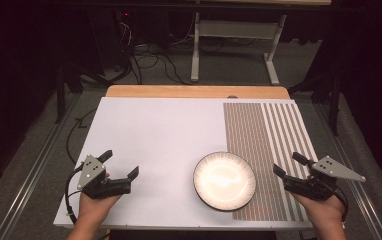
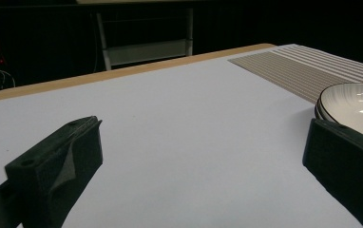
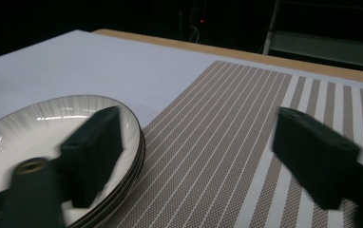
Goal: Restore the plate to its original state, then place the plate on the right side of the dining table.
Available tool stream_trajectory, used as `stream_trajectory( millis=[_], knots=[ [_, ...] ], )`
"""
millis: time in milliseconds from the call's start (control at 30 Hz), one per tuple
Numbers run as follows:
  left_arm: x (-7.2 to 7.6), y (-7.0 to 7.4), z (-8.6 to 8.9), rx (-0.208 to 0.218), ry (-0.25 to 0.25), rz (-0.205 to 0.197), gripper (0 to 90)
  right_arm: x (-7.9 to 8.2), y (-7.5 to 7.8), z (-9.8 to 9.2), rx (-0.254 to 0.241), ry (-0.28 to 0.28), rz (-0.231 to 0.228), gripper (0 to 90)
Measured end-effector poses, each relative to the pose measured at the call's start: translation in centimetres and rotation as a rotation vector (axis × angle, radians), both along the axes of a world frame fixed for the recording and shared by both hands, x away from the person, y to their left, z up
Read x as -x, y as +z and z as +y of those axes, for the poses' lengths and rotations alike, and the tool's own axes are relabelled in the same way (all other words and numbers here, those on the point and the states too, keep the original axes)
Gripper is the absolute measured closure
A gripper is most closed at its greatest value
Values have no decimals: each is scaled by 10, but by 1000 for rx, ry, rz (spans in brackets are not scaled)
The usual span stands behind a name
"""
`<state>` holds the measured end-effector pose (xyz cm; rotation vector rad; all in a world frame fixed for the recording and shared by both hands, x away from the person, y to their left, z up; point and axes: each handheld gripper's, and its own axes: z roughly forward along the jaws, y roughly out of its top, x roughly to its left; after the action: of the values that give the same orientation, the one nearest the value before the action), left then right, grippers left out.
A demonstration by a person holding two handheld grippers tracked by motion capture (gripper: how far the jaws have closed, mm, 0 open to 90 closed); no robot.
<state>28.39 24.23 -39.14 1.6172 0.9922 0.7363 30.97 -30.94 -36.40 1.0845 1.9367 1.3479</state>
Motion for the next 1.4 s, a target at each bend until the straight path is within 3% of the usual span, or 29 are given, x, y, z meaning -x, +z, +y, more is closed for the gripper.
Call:
stream_trajectory(
  millis=[67,100,433,633,700,800,1000,1033,1100,1133,1267,1300,1333,1367,1400],
  knots=[
    [0,1,1,0,1,12,2,-2,-1,-2,-31,-9,3,20],
    [0,1,1,-7,0,14,1,-2,-1,-3,-40,-5,2,7],
    [0,8,-2,21,1,6,1,1,-1,-3,-16,-3,-32,6],
    [1,9,-3,13,-10,2,2,2,-2,-3,-16,-6,-27,12],
    [1,10,-2,29,-6,5,2,3,-1,-1,-15,-2,-25,25],
    [1,10,-1,41,-3,11,6,3,-2,1,-7,9,-22,96],
    [3,12,-3,22,-10,2,6,3,-4,5,20,21,-15,188],
    [4,12,-4,15,-14,0,7,3,-4,9,29,32,-8,254],
    [4,12,-4,10,-13,-2,3,3,-4,10,32,37,-8,278],
    [4,12,-5,-1,-15,0,2,4,-5,13,46,57,10,384],
    [4,11,-8,-17,-28,9,4,6,-6,18,73,99,25,590],
    [4,11,-8,-17,-28,9,6,6,-6,18,73,99,25,590],
    [4,11,-10,-17,-33,7,6,7,-7,22,81,122,42,691],
    [4,11,-10,-17,-33,7,6,7,-7,22,81,122,42,691],
    [4,11,-10,-20,-35,5,6,7,-8,25,88,141,47,751]
  ],
)
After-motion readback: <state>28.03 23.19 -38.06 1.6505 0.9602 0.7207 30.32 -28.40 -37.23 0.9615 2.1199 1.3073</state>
